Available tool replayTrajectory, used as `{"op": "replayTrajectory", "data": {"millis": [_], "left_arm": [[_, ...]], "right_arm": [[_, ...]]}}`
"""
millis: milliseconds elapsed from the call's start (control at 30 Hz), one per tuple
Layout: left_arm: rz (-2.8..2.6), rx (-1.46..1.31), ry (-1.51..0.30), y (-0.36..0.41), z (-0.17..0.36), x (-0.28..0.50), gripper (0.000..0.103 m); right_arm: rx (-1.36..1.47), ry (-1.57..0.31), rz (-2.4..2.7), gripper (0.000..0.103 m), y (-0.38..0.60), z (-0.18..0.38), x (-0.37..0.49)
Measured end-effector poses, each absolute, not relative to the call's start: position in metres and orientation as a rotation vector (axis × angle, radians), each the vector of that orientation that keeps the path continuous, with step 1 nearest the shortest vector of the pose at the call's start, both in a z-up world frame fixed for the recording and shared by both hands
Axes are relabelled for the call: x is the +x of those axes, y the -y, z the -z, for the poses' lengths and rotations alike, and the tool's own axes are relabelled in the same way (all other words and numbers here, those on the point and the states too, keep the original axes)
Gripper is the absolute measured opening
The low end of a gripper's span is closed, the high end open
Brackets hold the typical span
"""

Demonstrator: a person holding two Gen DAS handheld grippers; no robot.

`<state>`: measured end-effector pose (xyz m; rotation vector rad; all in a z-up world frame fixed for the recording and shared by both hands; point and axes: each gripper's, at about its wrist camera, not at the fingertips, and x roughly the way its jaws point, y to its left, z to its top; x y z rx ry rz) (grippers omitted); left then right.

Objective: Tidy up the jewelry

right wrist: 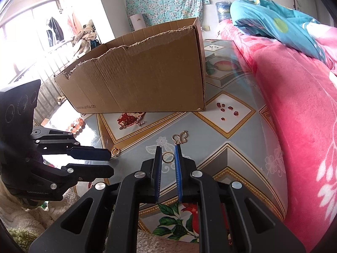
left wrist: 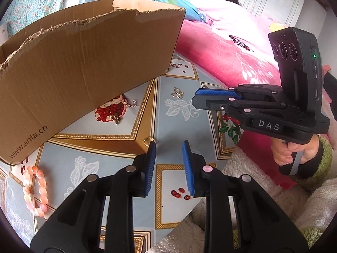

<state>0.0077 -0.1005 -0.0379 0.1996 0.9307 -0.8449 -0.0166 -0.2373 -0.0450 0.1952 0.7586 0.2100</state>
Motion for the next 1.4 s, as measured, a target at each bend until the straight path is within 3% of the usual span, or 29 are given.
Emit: {"op": "replayTrajectory", "data": {"millis": [400, 633, 1133, 1400], "left_arm": [[0.805, 0.416, -0.836, 0.112, 0.041, 0.011, 0.024], [0.854, 0.450, -0.824, 0.115, 0.041, 0.013, 0.011], [0.836, 0.420, -0.811, 0.112, 0.037, 0.008, 0.011], [0.821, 0.326, -0.733, 0.095, -0.002, 0.002, 0.011]], "right_arm": [[0.200, -0.743, -0.220, 0.012, 0.237, 0.044, -0.017], [0.204, -0.739, -0.225, 0.012, 0.237, 0.044, -0.016], [0.185, -0.708, -0.227, 0.012, 0.235, 0.036, -0.019], [0.184, -0.664, -0.240, 0.012, 0.232, 0.013, -0.024]]}}
